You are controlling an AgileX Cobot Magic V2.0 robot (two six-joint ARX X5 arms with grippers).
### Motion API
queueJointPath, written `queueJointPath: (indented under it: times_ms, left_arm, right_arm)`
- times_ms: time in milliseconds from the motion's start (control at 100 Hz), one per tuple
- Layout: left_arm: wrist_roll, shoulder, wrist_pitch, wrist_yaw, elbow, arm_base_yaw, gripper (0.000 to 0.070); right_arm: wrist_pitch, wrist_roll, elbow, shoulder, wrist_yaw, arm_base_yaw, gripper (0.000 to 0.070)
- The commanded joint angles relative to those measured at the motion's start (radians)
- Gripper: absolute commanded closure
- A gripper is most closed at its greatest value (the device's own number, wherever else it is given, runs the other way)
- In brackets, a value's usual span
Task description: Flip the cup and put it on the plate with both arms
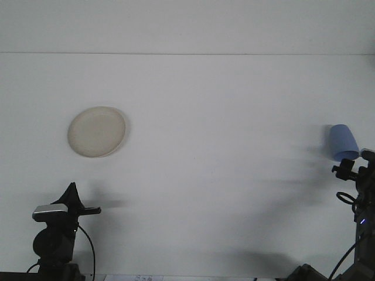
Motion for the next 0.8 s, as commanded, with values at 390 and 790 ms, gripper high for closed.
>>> queueJointPath:
  times_ms: [390, 790]
  left_arm:
    - [-0.003, -0.002, 0.01, -0.004, -0.019, 0.001, 0.0685]
    - [-0.003, -0.002, 0.01, -0.004, -0.019, 0.001, 0.0685]
  right_arm:
    - [0.369, -0.016, 0.004, 0.309, -0.099, -0.018, 0.0215]
    - [0.728, -0.015, 0.006, 0.484, -0.192, -0.003, 0.05]
